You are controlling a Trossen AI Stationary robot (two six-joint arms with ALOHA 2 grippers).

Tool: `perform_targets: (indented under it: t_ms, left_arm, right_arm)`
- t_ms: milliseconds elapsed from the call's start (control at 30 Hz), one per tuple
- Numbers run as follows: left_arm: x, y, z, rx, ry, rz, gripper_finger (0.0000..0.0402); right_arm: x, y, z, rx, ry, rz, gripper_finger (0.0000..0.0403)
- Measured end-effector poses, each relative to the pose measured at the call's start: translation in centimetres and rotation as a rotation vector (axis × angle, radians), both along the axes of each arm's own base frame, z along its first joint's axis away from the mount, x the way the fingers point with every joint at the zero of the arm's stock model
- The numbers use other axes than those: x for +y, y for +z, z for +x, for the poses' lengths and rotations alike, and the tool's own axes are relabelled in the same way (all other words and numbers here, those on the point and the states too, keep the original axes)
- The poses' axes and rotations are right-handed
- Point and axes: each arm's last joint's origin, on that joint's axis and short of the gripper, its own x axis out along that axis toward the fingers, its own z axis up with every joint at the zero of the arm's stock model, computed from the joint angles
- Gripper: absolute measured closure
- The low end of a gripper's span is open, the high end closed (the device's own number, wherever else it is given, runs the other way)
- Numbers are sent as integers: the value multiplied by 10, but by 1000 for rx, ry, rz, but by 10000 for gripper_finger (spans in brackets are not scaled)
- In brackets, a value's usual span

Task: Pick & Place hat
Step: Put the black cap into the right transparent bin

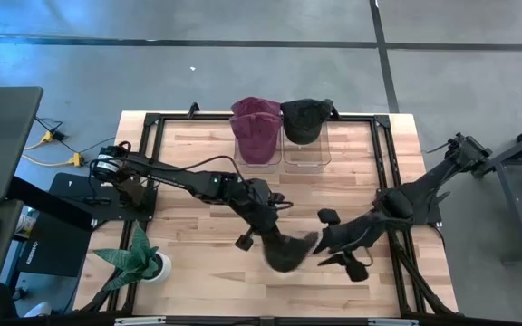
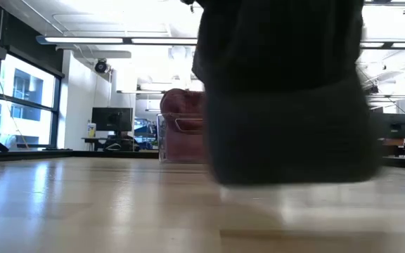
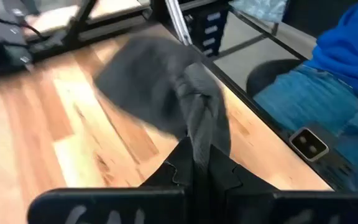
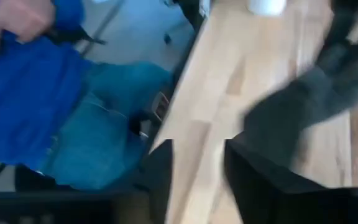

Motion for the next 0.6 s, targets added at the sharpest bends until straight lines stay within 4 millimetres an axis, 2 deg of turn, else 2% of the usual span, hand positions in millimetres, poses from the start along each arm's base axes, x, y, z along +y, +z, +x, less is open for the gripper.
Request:
perform_targets:
  t_ms: [100, 167, 233, 333, 433, 600]
  left_arm:
    - [1, 7, 1, -13, 4, 5, 398]
    - [1, 10, 2, -20, 10, 9, 400]
    - [1, 12, 2, -30, 14, 21, 400]
    - [1, 11, 2, -32, 10, 29, 400]
    - [1, 11, 2, -34, 8, 30, 400]
    - [1, 11, 2, -34, 3, 28, 400]
  right_arm:
    - [-3, 11, -5, -58, 16, 24, 226]
    - [-7, 12, -6, -78, -49, -11, 187]
    - [-13, 9, -5, -67, -132, -67, 151]
    - [-23, -7, 0, -33, -192, -106, 111]
    - [-34, -24, 4, 1, -199, -133, 90]
    - [-53, -43, 16, -55, -121, -146, 85]
